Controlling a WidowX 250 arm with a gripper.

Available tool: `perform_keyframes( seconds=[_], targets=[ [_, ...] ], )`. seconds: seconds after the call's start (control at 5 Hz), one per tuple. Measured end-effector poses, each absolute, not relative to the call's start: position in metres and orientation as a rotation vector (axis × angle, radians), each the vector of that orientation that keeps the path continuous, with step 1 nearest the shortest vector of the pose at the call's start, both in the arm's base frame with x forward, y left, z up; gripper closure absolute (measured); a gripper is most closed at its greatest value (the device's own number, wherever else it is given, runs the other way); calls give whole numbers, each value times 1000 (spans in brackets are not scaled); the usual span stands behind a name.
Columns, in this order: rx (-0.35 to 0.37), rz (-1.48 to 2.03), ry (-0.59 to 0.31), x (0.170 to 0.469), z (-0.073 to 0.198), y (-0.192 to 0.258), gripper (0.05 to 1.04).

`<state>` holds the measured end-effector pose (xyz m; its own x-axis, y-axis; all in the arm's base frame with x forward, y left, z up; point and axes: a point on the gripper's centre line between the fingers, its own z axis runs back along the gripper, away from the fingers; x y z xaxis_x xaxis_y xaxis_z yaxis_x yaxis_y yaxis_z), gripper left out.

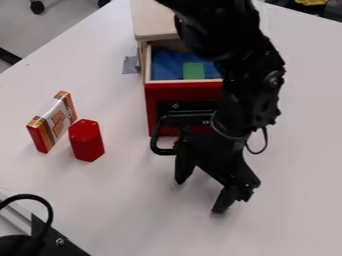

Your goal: Close the drawer.

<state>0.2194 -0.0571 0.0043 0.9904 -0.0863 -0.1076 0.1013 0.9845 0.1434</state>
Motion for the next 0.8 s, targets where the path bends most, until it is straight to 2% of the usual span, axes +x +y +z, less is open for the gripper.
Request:
perform_keyframes(
  seconds=[0.8],
  targets=[
    [123, -24, 63, 230, 3, -45, 83]
  ],
)
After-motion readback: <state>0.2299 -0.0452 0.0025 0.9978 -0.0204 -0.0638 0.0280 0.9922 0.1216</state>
